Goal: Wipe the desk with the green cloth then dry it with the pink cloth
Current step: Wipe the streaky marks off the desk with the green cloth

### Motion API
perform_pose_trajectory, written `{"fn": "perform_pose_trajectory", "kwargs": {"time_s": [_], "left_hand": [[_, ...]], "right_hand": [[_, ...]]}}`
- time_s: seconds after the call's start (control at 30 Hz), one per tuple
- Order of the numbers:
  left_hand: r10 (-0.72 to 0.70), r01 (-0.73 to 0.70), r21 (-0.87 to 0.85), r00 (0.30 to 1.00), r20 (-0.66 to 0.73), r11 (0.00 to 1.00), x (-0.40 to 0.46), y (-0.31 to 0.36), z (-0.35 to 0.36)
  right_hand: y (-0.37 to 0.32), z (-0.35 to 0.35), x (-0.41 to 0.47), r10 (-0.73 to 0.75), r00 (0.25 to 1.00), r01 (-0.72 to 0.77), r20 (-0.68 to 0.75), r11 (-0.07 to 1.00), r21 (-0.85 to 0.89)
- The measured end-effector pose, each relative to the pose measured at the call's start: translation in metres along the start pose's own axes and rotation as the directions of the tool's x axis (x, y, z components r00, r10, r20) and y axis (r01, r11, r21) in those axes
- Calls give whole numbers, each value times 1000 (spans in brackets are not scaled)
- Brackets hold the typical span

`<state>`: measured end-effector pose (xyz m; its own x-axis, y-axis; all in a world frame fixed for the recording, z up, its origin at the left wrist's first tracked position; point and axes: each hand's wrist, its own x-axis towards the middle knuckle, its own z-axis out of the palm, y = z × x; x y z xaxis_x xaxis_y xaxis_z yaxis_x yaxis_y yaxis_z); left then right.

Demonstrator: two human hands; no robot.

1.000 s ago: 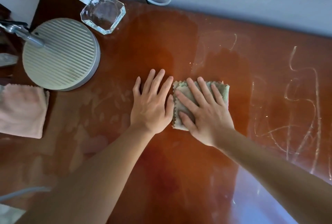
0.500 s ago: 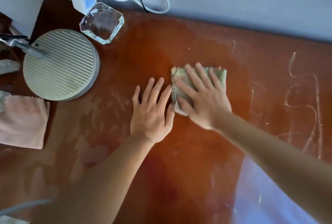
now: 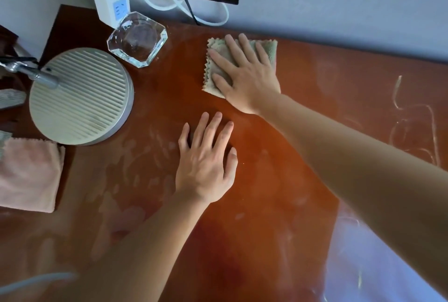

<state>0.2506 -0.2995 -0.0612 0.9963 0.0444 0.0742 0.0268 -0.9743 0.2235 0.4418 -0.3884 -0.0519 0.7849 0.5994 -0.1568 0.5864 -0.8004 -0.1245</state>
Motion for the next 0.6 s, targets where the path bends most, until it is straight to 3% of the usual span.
{"fn": "perform_pose_trajectory", "kwargs": {"time_s": [0.17, 0.27, 0.47, 0.6], "left_hand": [[1, -1, -3, 1000, 6, 1000, -1, 0, -2], [-1, 1, -4, 1000, 10, 1000, -1, 1, -3], [-4, 4, -12, 1000, 23, 1000, -1, 1, -2], [-6, 7, -17, 999, 33, 1000, -1, 2, -2]], "right_hand": [[87, -10, -26, 224, 974, -224, -5, 974, 25], [95, -12, -56, 279, 960, -279, 11, 960, 34], [1, 26, -174, 120, 992, -121, 31, 992, 23], [23, 23, -168, 68, 995, -68, 67, 998, -2]]}}
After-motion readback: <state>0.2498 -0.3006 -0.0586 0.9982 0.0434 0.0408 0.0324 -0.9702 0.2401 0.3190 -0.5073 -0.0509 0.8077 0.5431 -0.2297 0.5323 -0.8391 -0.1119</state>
